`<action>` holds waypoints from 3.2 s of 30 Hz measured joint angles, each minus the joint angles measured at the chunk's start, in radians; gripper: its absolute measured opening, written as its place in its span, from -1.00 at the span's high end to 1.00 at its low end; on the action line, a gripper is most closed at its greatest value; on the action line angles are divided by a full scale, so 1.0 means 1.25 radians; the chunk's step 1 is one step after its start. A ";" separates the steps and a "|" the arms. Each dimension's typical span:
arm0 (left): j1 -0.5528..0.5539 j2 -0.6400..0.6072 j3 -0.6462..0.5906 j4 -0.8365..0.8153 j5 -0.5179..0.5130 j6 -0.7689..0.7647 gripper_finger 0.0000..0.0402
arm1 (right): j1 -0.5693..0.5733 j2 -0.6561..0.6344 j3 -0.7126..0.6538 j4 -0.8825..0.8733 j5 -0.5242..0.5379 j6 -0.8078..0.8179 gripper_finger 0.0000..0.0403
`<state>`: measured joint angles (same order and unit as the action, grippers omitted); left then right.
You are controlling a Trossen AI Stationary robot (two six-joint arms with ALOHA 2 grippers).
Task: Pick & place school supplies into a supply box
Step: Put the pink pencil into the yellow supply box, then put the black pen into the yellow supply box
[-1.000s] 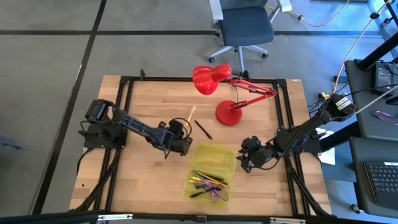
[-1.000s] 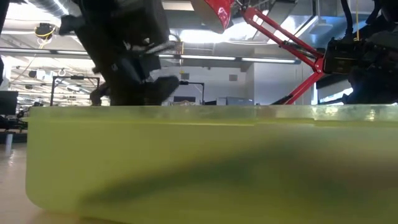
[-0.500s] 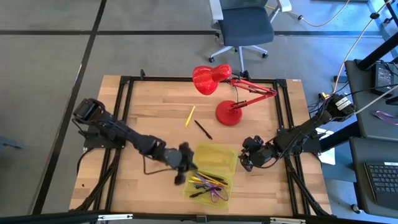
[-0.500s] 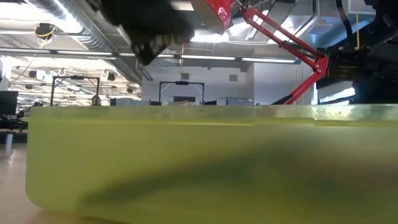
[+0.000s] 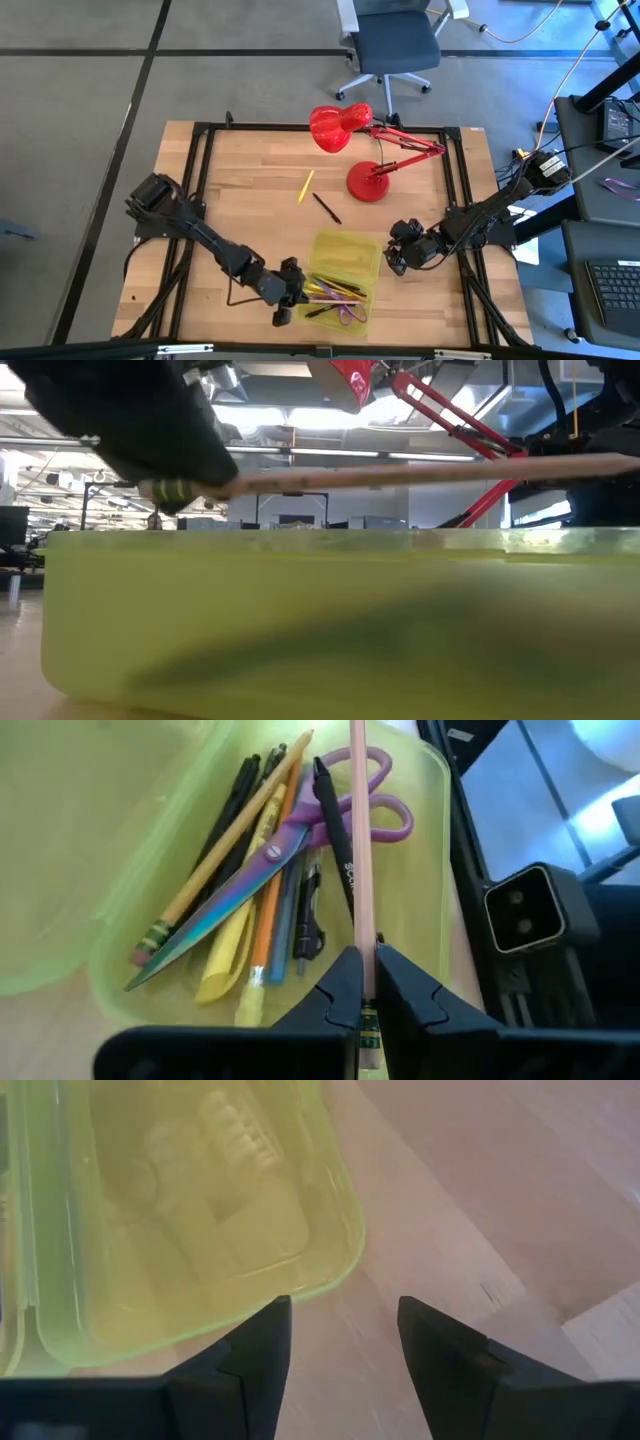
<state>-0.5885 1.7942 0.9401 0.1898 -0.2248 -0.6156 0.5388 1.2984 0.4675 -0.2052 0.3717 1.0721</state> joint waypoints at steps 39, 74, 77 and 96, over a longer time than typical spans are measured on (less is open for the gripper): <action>0.059 -0.029 0.000 -0.017 0.072 0.037 0.56 | -0.042 0.000 0.084 0.022 0.000 -0.167 0.07; 0.334 -0.432 -0.398 0.175 -0.037 0.232 0.56 | -0.402 0.376 0.401 0.082 -0.118 -0.484 0.07; 0.334 -0.432 -0.398 0.184 -0.036 0.257 0.56 | -0.410 0.406 0.415 0.077 -0.119 -0.485 0.07; 0.334 -0.432 -0.398 0.180 -0.035 0.259 0.56 | -0.413 0.485 0.422 0.055 -0.132 -0.516 0.28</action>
<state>-0.1711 1.2545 0.4431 0.4152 -0.2682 -0.2920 0.0223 1.9047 0.9953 -0.1366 0.2067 0.4276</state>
